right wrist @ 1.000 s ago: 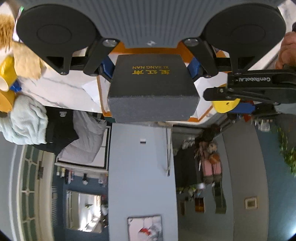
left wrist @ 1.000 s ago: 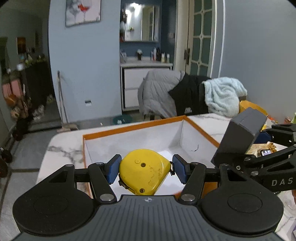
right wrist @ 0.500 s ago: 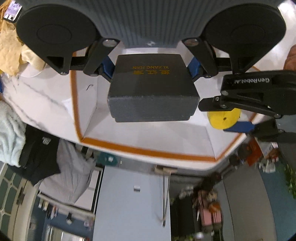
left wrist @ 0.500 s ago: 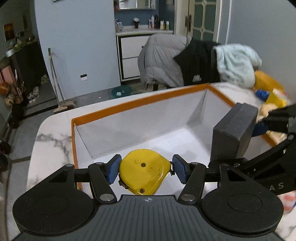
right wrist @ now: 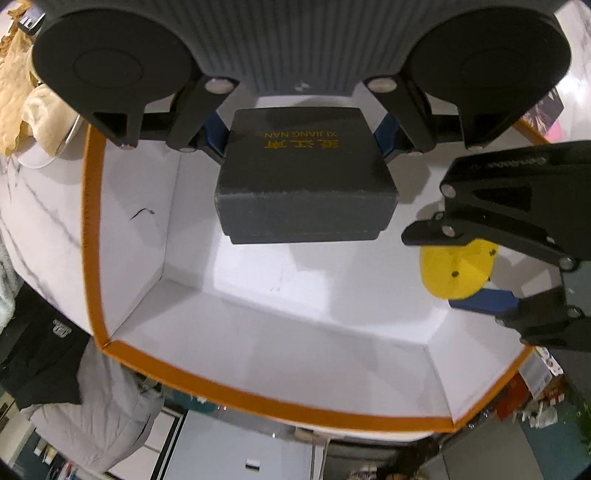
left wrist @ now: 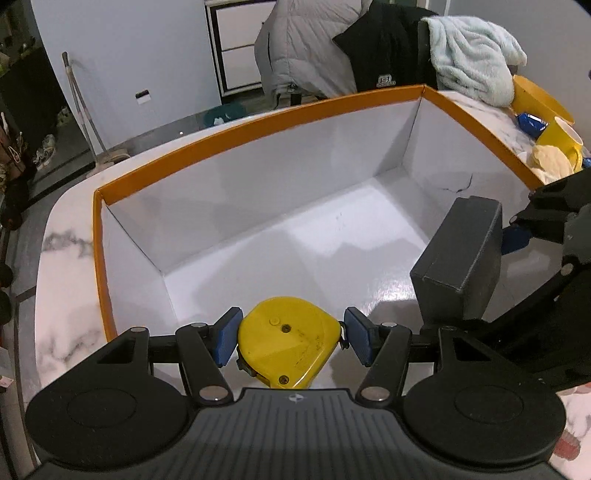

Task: Organize objects
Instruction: 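Lift and carry the tape measure and gray box over the orange shoebox, then lower both held items into the shoebox and open both tools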

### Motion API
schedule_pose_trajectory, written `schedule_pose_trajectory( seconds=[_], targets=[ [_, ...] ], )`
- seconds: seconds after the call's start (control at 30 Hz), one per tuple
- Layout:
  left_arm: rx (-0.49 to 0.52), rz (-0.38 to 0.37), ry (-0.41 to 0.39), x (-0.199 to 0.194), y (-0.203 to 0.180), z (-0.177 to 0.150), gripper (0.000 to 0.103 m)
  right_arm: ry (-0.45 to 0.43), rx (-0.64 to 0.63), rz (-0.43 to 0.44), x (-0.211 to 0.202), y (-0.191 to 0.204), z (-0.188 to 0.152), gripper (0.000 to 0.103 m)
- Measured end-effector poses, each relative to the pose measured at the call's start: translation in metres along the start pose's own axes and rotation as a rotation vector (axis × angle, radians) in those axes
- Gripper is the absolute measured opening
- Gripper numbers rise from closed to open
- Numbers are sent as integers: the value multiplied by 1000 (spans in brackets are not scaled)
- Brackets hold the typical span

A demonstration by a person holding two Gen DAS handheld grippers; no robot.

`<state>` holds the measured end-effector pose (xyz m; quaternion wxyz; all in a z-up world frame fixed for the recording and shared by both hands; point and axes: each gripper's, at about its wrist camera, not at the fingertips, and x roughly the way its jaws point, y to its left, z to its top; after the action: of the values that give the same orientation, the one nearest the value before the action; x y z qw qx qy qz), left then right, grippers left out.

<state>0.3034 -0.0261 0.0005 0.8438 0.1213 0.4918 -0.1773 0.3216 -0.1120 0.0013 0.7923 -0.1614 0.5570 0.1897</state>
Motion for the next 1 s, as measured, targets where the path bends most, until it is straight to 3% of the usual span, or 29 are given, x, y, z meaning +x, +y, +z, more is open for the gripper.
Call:
schedule_pose_trajectory(
  seconds=[0.33,0.5,0.67,0.9,1.0],
  targets=[
    [79,-17,152,13,-2,2,71,159,-40,55,22,-3,13,77],
    [79,-14,156,15,-1,2,71,186,-51,25,24,1,16,76],
    [41,-56,154,15,4,4,71,172,-43,20,21,1,15,77],
    [41,-47,128,11,3,6,73,160,-26,-34,18,-5,15,89],
    [50,-37,115,9,1,5,75,145,-10,-26,10,-10,13,89]
  ],
)
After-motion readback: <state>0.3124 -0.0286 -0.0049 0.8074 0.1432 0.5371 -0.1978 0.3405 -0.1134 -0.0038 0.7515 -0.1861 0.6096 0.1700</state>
